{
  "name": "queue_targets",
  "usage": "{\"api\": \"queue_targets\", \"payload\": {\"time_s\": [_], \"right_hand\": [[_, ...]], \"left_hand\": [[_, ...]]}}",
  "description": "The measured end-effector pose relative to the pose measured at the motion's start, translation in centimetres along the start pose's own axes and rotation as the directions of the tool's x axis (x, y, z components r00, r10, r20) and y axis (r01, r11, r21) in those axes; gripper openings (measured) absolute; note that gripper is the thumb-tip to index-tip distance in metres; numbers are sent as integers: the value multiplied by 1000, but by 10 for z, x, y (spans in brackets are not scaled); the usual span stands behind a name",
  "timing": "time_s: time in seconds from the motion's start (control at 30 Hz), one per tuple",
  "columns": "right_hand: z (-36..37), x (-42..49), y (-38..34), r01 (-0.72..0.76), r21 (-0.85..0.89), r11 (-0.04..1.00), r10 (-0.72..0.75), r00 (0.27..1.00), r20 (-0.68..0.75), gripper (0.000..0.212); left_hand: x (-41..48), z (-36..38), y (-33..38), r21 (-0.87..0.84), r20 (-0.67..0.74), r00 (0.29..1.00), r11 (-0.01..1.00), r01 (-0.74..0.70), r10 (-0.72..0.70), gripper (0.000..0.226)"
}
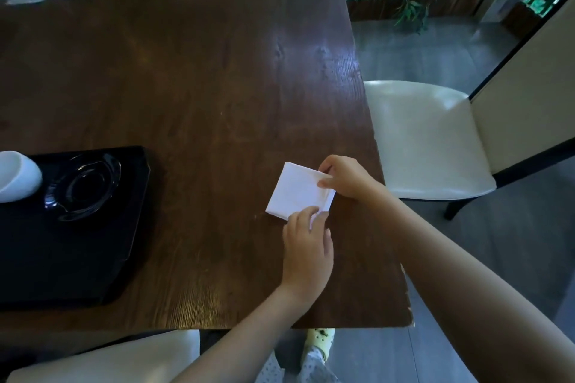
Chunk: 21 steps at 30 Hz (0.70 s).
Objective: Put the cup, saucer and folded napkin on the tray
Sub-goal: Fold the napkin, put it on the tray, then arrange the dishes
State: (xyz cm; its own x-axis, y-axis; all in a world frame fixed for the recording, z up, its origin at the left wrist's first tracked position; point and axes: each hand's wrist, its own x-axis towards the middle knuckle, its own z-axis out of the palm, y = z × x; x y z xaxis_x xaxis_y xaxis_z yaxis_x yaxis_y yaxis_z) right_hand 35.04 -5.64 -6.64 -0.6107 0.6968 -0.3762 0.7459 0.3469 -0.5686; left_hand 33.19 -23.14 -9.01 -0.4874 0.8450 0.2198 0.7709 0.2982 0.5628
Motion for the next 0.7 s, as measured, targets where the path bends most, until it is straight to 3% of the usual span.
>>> {"api": "queue_targets", "payload": {"time_s": [0.03,0.07,0.1,0.13,0.17,0.2,0.27,0.33,0.43,0.57,0.7], "right_hand": [[-1,0,-2,-1,-27,1000,2,1000,18,27],[-2,0,-3,0,-58,998,2,999,37,28],[-3,1,-6,1,-93,996,4,998,59,27],[-3,2,-8,-2,-127,992,13,997,82,27],[-4,2,-9,-9,-149,989,25,994,105,28],[-4,2,-10,-19,-151,988,38,991,126,28],[-7,0,-10,-39,-65,997,49,986,159,28],[-16,-5,-10,-50,136,989,24,982,189,23],[-34,-12,-16,3,411,912,-82,981,175,9],[-60,-17,-33,116,581,806,-184,981,60,5],[-80,-22,-53,177,677,715,-202,978,-43,4]], "left_hand": [[-4,-5,0,-124,24,989,982,145,-144,25],[-5,-11,1,-267,99,930,891,368,-355,22],[-2,-14,1,-400,224,795,691,602,-563,20],[4,-16,0,-494,353,619,422,760,-702,22],[11,-18,-2,-547,454,476,186,816,-753,25],[17,-20,-4,-576,524,399,32,817,-752,28],[27,-24,-5,-606,593,370,-94,790,-715,33],[31,-27,-4,-620,604,382,-112,777,-699,34],[48,-38,-5,-643,576,430,-61,763,-695,30],[84,-67,0,-816,511,635,-96,570,-579,24],[113,-94,18,-872,152,824,319,372,-546,24]]}}
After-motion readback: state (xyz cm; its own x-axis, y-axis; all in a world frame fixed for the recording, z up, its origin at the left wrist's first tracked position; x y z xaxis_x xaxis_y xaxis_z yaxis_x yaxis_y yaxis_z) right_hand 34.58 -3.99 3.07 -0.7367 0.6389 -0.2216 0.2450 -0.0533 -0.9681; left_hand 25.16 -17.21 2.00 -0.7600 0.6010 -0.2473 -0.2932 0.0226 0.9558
